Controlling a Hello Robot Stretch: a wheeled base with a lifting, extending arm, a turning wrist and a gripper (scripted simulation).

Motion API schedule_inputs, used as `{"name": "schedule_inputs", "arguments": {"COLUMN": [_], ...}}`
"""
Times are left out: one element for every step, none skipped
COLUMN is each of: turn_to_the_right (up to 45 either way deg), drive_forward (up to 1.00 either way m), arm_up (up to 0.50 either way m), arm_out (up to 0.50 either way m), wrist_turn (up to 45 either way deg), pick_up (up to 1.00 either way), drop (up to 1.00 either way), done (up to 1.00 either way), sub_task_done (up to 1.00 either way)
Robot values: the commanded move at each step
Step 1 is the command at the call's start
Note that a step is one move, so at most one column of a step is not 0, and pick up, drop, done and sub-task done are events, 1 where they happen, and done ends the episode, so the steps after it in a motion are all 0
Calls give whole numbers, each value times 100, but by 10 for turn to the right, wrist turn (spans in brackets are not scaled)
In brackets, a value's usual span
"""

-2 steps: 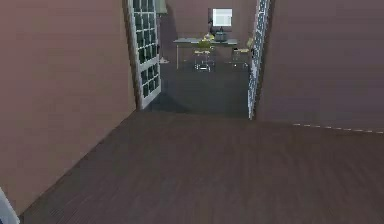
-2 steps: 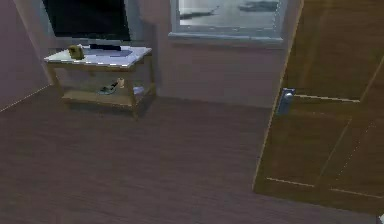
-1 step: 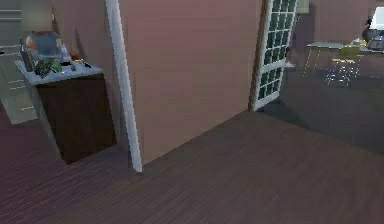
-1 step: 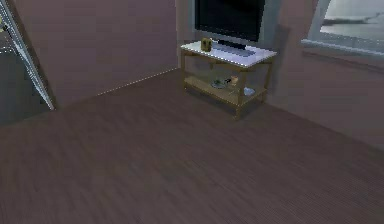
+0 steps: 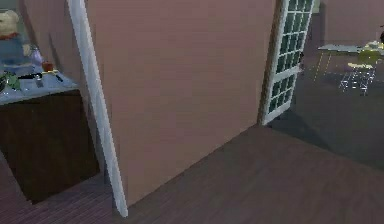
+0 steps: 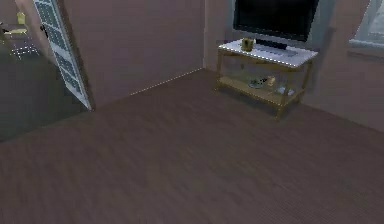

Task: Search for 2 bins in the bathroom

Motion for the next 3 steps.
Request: {"name": "schedule_inputs", "arguments": {"turn_to_the_right": [-450,0,-360], "drive_forward": [0,65,0], "arm_up": [0,0,0], "arm_out": [0,0,0], "wrist_turn": [0,0,0], "pick_up": [0,0,0], "drop": [0,0,0], "done": [0,0,0], "sub_task_done": [0,0,0]}}
